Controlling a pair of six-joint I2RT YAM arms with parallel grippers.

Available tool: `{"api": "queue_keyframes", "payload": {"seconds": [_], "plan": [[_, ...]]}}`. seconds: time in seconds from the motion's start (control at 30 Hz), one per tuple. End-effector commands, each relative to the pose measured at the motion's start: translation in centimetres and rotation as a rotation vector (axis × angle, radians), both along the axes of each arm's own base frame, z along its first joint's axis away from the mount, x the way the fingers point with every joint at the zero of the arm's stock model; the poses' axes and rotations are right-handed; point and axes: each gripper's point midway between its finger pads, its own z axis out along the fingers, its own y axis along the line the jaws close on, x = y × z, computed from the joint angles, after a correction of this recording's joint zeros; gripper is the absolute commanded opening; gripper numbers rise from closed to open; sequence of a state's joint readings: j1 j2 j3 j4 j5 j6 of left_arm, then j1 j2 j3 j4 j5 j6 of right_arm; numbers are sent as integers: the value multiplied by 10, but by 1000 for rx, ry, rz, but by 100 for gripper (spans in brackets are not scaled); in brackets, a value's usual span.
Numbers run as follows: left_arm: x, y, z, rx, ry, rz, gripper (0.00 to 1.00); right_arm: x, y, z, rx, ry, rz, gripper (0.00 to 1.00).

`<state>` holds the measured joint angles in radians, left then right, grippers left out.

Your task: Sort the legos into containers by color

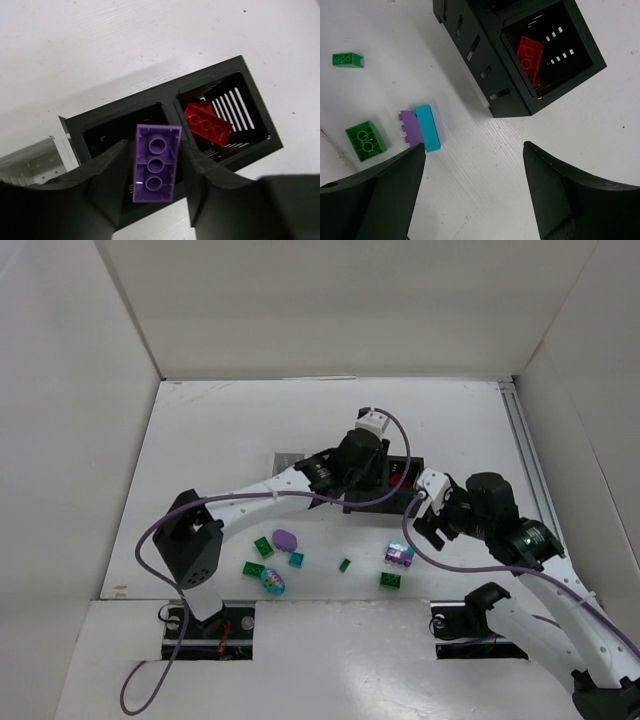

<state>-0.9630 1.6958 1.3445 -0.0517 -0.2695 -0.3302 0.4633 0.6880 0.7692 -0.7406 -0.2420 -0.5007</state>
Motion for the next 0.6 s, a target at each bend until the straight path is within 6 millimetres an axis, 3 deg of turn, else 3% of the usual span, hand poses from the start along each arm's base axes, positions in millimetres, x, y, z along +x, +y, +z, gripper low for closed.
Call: {"api": "queue_keyframes", "payload": {"seconds": [0.0, 0.07, 0.3, 0.4, 0.47, 0.5, 0.57], "plan": [[9, -1, 32, -59, -36, 4, 44, 1, 2, 5, 18, -12, 3, 84], [8, 0, 28, -60, -25, 9, 54, 0, 2, 5, 23, -7, -2, 84], [-4, 7, 38, -81, -19, -22, 61, 1, 10, 5, 30, -6, 36, 82], [-12, 22, 55, -111, -32, 4, 76, -4, 34, -2, 8, 10, 122, 81], [-20, 38, 56, -119, -26, 35, 88, -15, 69, -4, 1, 21, 219, 79], [-25, 56, 72, -159, -37, 95, 100, -13, 78, -4, -23, 2, 217, 79], [-29, 86, 63, -162, -7, 199, 100, -28, 127, -1, -16, -31, 342, 79]]}}
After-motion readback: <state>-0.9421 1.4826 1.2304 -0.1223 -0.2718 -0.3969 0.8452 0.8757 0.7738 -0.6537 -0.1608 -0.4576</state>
